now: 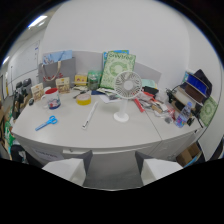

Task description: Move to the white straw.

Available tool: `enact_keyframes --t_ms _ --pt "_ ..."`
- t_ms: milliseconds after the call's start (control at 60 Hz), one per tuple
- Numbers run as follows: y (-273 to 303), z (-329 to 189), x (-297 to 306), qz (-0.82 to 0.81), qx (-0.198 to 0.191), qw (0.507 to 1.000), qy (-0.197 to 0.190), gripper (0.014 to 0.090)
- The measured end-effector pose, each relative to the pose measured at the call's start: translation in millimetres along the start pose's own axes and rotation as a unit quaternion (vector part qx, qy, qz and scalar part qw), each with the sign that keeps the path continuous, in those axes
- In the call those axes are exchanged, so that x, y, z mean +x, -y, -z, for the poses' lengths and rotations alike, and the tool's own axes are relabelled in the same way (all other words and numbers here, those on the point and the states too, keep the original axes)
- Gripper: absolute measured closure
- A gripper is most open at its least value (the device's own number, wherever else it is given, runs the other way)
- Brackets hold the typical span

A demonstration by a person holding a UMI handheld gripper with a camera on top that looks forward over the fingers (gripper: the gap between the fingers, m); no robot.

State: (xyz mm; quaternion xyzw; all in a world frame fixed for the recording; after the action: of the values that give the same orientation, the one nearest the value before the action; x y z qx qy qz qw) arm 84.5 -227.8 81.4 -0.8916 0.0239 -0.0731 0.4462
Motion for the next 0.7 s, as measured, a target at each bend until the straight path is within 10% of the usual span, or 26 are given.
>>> enact_keyframes --t_ms 700 --pt "9 -44 -21 0.008 0.003 1.000 0.024 0.0201"
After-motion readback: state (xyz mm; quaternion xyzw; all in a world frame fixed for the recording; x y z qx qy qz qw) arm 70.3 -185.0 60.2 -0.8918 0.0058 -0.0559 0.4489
